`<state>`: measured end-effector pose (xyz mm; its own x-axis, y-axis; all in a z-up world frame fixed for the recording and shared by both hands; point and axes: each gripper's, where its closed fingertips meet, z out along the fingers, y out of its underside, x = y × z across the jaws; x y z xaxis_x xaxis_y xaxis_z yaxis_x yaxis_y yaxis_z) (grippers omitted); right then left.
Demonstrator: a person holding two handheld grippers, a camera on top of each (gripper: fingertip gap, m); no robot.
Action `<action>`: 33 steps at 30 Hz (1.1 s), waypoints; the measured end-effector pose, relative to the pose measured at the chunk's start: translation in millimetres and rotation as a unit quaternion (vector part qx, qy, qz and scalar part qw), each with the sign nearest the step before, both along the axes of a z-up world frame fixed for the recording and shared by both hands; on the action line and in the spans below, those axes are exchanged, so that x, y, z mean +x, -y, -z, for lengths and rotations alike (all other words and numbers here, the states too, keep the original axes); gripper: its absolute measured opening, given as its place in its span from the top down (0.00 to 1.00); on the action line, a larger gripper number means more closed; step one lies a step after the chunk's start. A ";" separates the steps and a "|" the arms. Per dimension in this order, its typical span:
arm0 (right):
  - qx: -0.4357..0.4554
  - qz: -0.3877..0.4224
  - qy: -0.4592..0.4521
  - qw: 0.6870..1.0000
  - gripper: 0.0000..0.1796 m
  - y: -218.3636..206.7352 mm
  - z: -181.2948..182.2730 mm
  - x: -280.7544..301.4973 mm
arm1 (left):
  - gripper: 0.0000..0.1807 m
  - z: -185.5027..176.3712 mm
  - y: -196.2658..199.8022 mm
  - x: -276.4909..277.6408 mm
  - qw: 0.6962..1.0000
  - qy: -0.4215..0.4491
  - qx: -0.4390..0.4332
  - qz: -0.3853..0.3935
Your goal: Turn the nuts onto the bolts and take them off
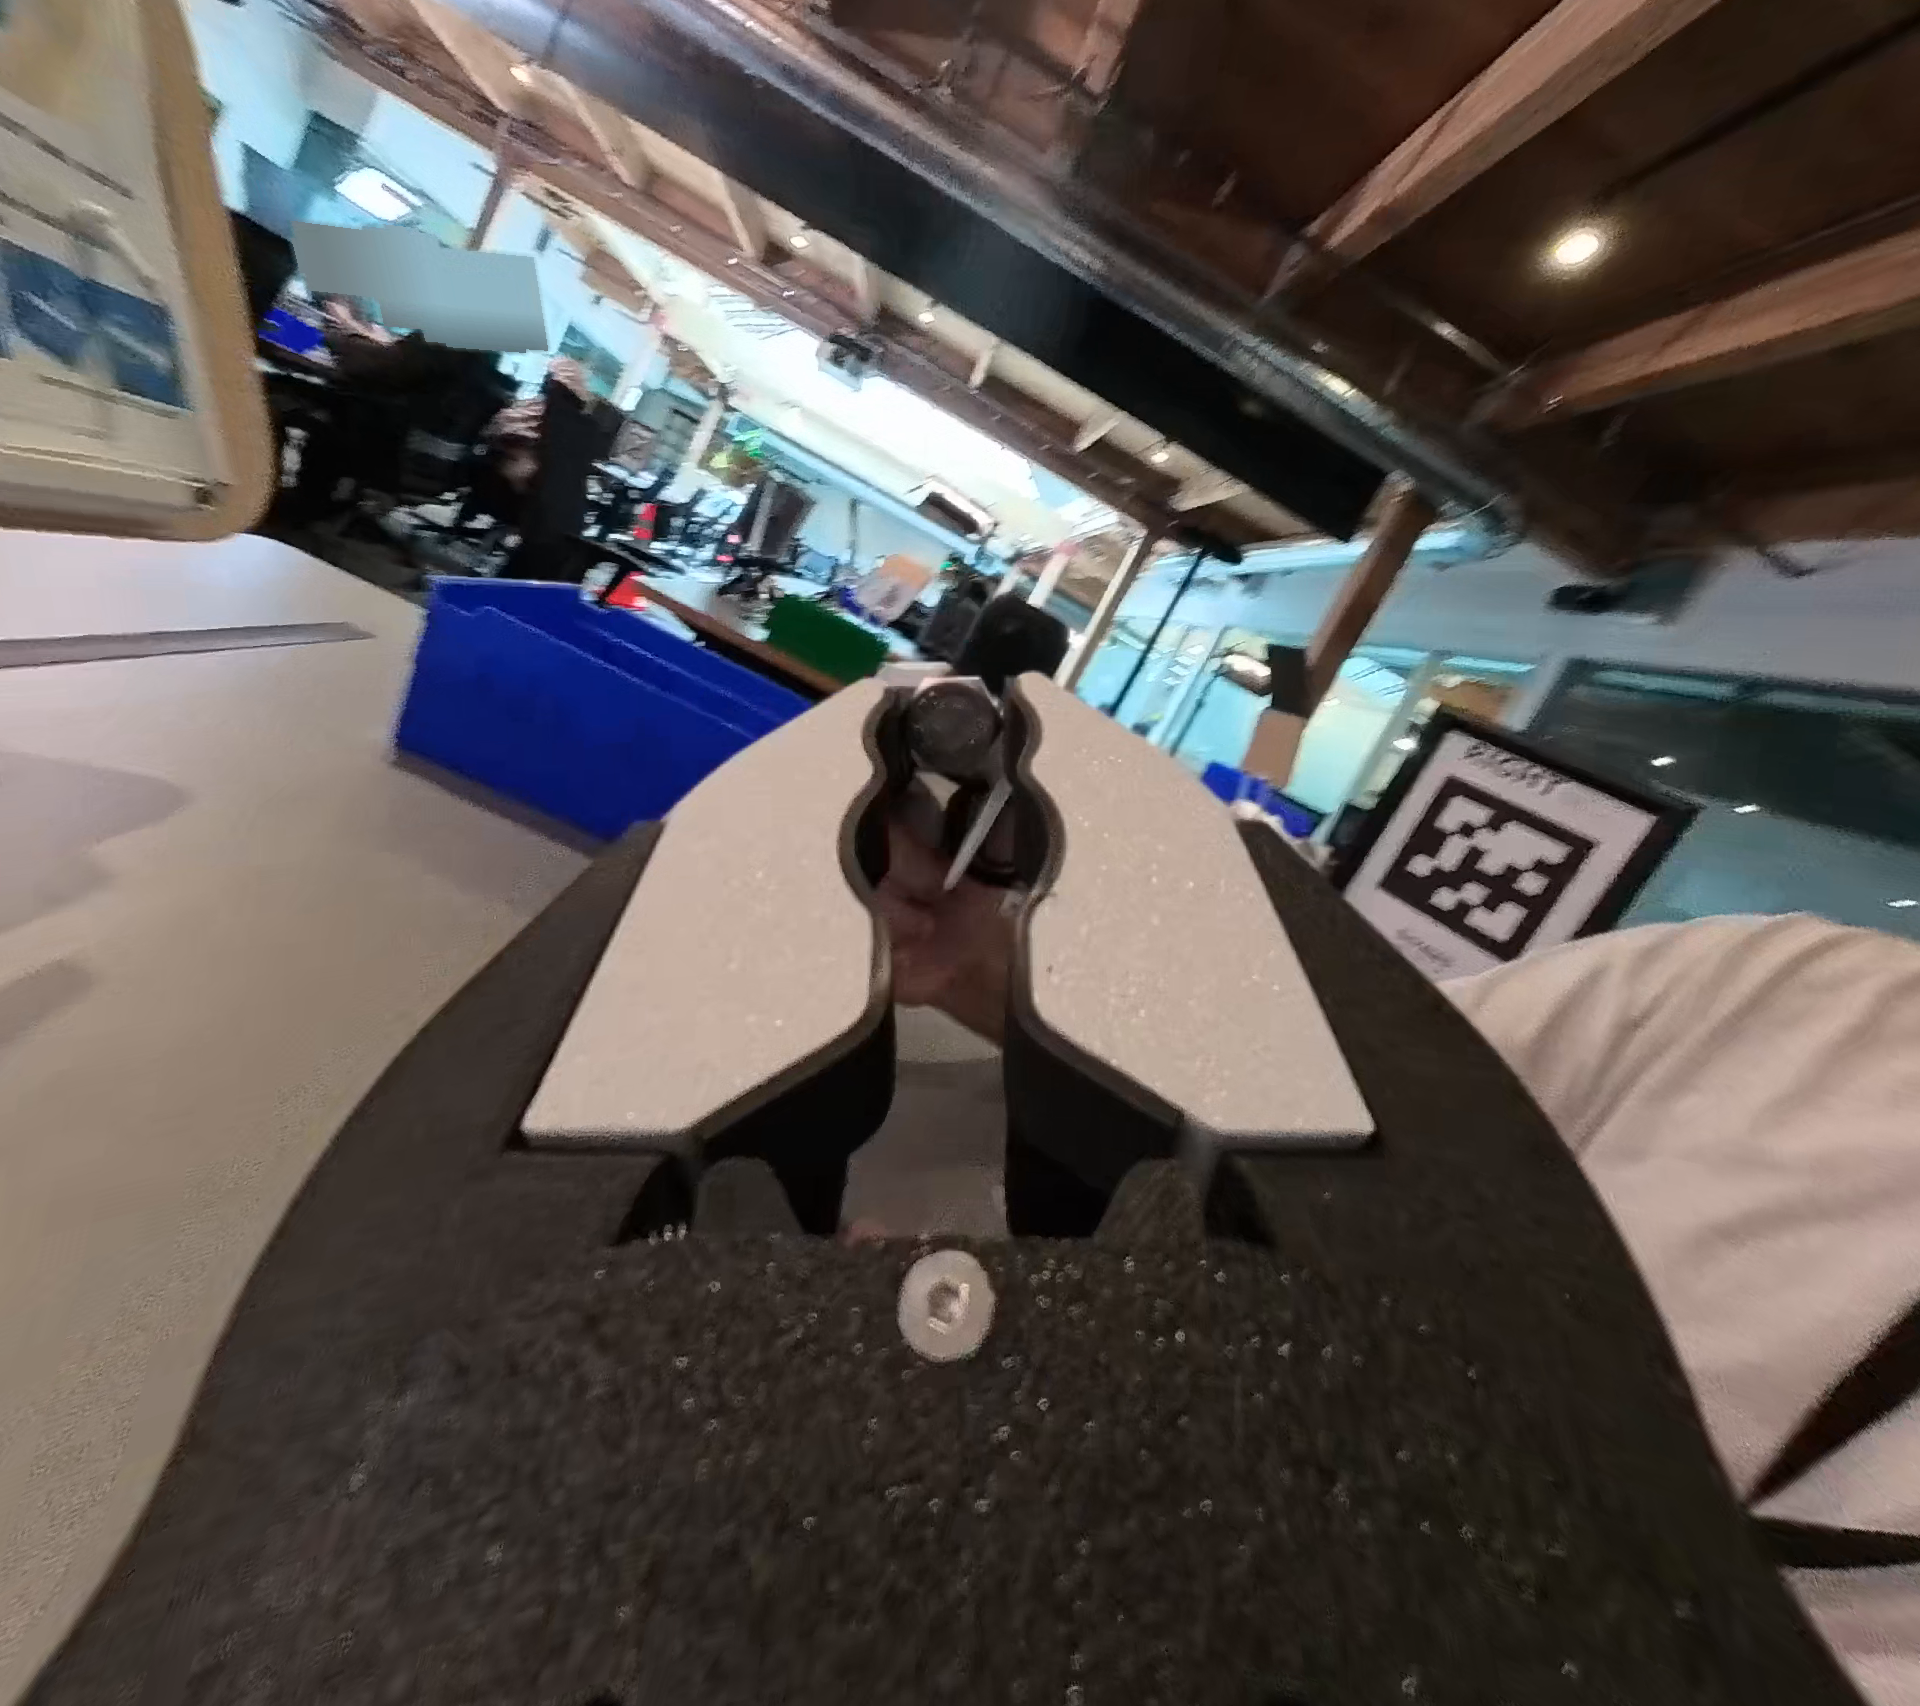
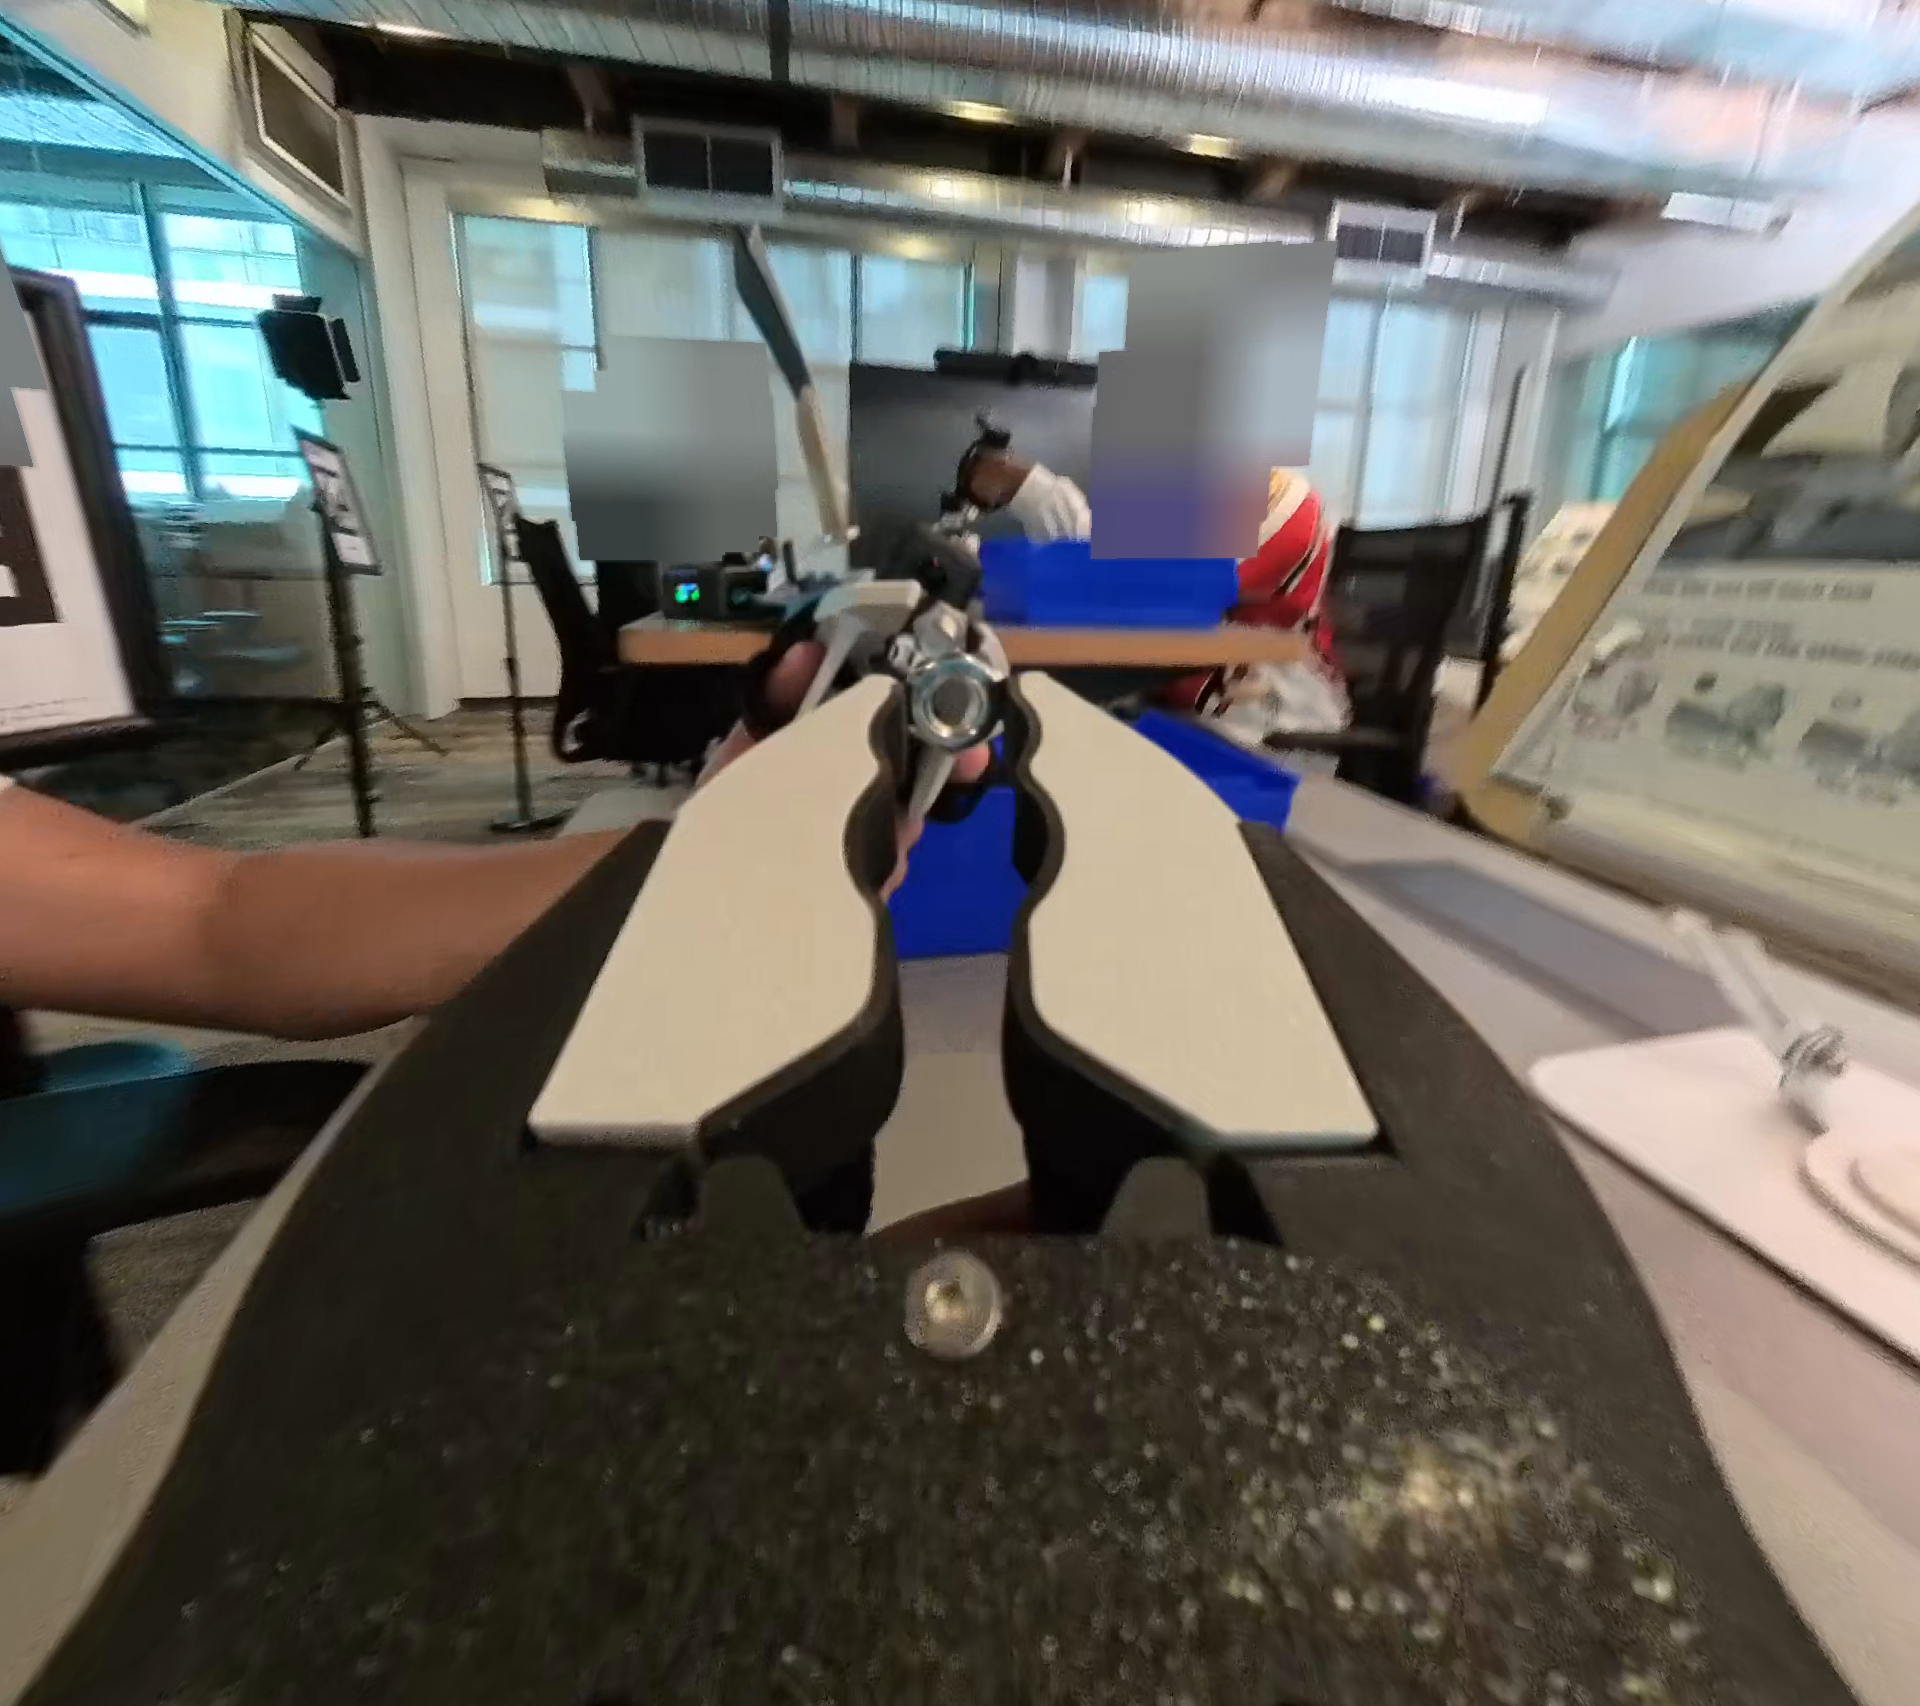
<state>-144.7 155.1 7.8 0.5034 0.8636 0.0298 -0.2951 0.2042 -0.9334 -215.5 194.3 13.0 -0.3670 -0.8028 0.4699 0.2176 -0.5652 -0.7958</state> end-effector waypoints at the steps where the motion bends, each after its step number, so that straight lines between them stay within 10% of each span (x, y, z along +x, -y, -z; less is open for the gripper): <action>1: 0.029 0.019 -0.002 0.999 0.91 5.5 -2.6 -1.4 | 0.90 0.2 3.8 2.1 1.000 0.003 -0.009 0.015; 17: 0.205 0.147 0.122 0.960 0.91 20.2 7.3 -37.7 | 0.90 10.4 35.8 22.1 0.992 0.003 -0.039 0.119; 33: 0.097 0.073 0.049 0.991 0.90 14.9 6.6 -38.1 | 0.90 8.7 43.3 22.4 0.996 0.007 0.006 0.089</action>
